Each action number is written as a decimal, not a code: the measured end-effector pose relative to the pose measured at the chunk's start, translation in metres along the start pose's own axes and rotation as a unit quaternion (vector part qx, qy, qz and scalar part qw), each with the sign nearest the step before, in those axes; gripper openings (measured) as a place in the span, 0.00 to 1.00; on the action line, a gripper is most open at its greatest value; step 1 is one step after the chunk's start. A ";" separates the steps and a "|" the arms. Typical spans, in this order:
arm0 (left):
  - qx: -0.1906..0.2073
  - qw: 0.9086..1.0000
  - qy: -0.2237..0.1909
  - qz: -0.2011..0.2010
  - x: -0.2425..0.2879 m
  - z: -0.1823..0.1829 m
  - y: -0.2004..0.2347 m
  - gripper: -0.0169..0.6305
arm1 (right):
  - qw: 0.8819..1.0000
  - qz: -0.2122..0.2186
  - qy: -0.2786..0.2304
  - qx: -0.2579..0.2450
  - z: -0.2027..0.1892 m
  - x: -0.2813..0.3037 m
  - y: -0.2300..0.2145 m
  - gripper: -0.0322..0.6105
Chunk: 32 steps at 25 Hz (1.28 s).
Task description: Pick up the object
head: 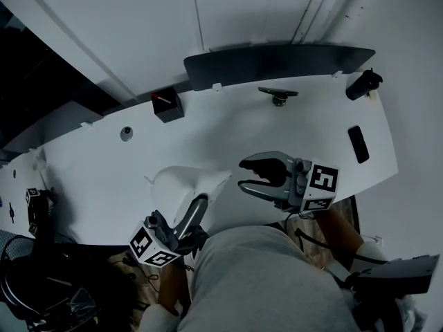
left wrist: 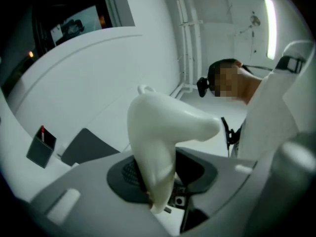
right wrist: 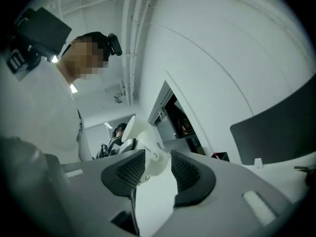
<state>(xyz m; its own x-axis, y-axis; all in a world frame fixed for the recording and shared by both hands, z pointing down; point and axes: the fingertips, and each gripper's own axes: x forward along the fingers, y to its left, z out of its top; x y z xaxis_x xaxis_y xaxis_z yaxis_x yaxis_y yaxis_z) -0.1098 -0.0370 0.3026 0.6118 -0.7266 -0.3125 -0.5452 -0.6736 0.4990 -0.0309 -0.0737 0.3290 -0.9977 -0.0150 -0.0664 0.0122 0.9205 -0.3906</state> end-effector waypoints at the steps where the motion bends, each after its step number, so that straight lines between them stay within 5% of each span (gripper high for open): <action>1: 0.015 1.000 -0.001 0.024 0.000 -0.001 0.004 0.25 | 1.000 -0.022 -0.007 -0.004 0.000 0.001 -0.003 0.31; 5: 0.064 0.993 0.001 0.097 0.000 -0.001 0.016 0.24 | 0.989 -0.146 -0.010 -0.035 -0.005 0.000 -0.024 0.20; 8: 0.054 0.989 -0.002 0.135 -0.002 -0.008 0.026 0.24 | 0.967 -0.240 0.032 -0.081 -0.019 -0.003 -0.040 0.07; 11: 0.054 0.980 0.021 0.191 -0.006 -0.021 0.040 0.24 | 0.949 -0.280 0.073 -0.128 -0.032 -0.002 -0.045 0.05; 17: 0.115 0.957 0.096 0.247 -0.007 -0.047 0.049 0.24 | 0.951 -0.267 0.087 -0.130 -0.039 0.005 -0.040 0.05; 26: 0.117 0.944 0.111 0.288 -0.013 -0.062 0.040 0.24 | 0.958 -0.238 0.098 -0.128 -0.054 -0.003 -0.034 0.05; 32: 0.120 0.922 0.130 0.344 -0.027 -0.082 0.032 0.24 | 0.969 -0.203 0.113 -0.081 -0.086 -0.005 -0.033 0.05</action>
<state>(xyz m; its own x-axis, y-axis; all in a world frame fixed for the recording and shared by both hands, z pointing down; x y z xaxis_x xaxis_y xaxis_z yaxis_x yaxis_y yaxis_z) -0.0968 -0.0276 0.3927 0.1731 -0.9575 0.2309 -0.9474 -0.0978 0.3047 -0.0319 -0.0699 0.4213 -0.9074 -0.3203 0.2720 -0.3772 0.9062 -0.1914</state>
